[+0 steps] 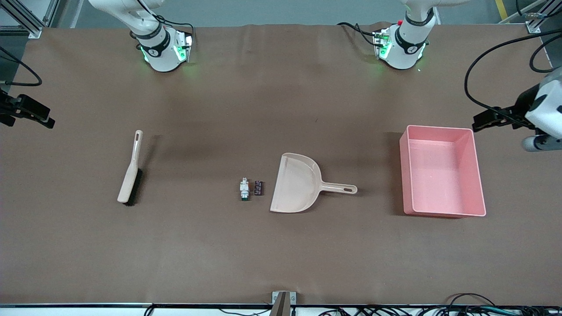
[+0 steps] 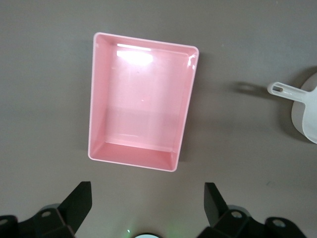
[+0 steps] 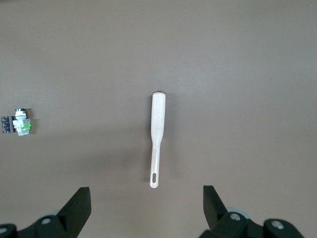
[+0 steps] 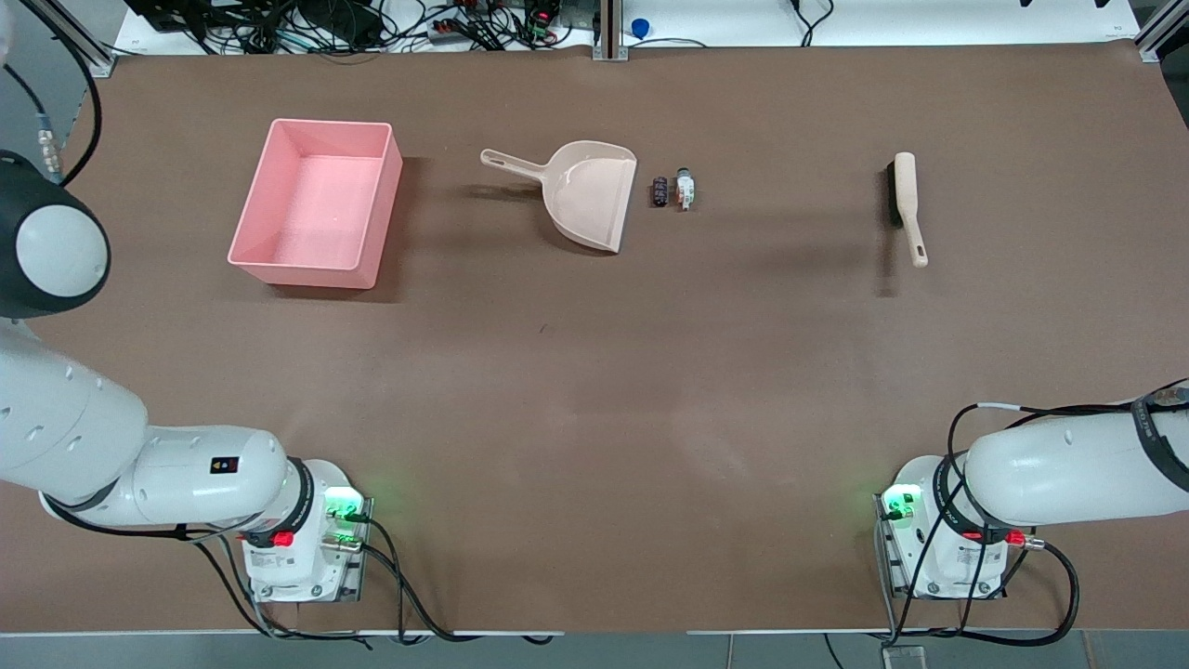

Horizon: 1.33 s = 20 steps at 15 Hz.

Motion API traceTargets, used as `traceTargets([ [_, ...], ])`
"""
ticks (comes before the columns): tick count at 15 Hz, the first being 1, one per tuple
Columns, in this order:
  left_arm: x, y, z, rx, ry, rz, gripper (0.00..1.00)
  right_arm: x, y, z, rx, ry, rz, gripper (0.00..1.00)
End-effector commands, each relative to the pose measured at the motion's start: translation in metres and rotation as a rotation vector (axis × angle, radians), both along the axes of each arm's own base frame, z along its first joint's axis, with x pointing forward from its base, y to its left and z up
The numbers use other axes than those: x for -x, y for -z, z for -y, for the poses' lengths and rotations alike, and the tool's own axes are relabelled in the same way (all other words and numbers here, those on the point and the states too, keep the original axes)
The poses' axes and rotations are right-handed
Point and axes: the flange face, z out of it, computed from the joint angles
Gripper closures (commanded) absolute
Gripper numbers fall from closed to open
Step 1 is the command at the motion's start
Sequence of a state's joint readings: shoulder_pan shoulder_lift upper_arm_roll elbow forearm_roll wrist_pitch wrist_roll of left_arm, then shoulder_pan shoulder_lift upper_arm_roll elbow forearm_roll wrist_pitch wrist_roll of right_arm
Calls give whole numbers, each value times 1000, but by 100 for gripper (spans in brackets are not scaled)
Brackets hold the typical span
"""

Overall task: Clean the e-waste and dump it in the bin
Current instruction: 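Reach the right gripper to the brush while the left gripper reaches the dustpan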

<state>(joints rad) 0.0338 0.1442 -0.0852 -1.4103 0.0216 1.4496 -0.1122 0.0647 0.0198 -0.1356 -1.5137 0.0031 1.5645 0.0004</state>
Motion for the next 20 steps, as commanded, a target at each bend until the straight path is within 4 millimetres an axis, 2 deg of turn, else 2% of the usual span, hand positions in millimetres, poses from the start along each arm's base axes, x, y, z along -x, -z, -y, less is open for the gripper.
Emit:
traceTargets([
  [1,2,-12,-13,2,-4,26,0,0,-2,3,1,-7,-3,0],
  [4,2,-13,-15,2,-1,26,0,-1,-3,0,12,-14,5,0],
  [6,2,-13,-31,5,11,26,0,-4,-2,4,17,-10,15,0],
  [7,2,-15,-29,18,15,29,0,-12,6,8,15,2,22,0],
  [8,4,-15,-27,30,11,29,0,-23,28,8,15,2,-18,0],
  [9,4,-13,-22,38,29,24,0,-20,38,8,12,1,-59,0],
  [11,2,-9,-3,100,52,18,0,-12,70,11,-6,11,-160,0],
  [14,3,12,32,56,118,4,0,-13,112,12,-7,17,-175,0],
  [17,4,64,49,55,150,45,0,-14,171,11,-18,27,-132,0],
  [20,14,95,84,61,217,87,0,-5,229,9,-47,47,-88,0],
])
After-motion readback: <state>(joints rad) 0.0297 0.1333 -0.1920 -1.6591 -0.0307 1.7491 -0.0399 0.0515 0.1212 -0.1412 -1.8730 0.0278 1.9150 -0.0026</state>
